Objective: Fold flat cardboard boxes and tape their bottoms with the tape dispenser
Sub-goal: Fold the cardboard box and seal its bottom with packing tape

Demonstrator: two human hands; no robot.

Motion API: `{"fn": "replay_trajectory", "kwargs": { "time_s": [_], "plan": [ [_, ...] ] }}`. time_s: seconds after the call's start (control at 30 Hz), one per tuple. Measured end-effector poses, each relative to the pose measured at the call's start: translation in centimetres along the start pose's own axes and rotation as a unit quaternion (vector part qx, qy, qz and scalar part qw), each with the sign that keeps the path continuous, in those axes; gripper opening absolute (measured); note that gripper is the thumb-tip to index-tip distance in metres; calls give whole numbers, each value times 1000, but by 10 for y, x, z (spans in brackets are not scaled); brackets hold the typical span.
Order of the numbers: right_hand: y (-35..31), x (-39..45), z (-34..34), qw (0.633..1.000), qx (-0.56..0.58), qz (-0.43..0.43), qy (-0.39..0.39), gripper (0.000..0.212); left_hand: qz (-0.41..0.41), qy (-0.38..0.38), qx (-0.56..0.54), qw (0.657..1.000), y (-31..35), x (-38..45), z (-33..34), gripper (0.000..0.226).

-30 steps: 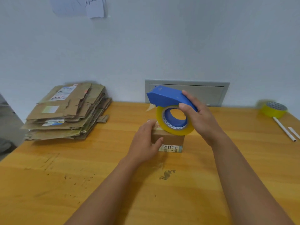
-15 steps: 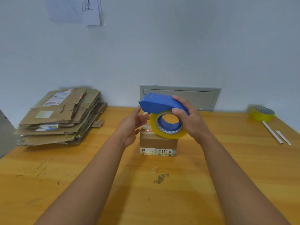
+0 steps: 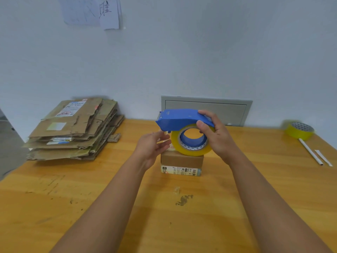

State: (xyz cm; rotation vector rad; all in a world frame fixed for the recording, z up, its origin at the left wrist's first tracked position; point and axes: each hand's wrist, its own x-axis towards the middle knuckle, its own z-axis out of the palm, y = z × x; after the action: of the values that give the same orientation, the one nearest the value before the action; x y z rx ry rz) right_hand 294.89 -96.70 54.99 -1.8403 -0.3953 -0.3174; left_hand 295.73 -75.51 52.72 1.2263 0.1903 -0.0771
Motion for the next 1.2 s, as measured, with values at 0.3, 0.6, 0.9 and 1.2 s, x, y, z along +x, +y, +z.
{"fn": "replay_trajectory", "kwargs": {
  "time_s": [0.3, 0.6, 0.9, 1.2],
  "plan": [
    [-9, 14, -3, 1000, -14, 7, -22, 27, 26, 48, 11, 998, -4, 2, -6, 10],
    [-9, 13, -16, 1000, -6, 9, 1, 26, 23, 33, 0, 999, -6, 6, -1, 8],
    [-9, 10, -24, 1000, -13, -6, -20, 33, 22, 36, 0, 999, -4, 8, 1, 11],
    [-6, 9, -24, 1000, -1, -2, -5, 27, 2, 53, 25, 998, -9, 12, -11, 10]
  ]
}}
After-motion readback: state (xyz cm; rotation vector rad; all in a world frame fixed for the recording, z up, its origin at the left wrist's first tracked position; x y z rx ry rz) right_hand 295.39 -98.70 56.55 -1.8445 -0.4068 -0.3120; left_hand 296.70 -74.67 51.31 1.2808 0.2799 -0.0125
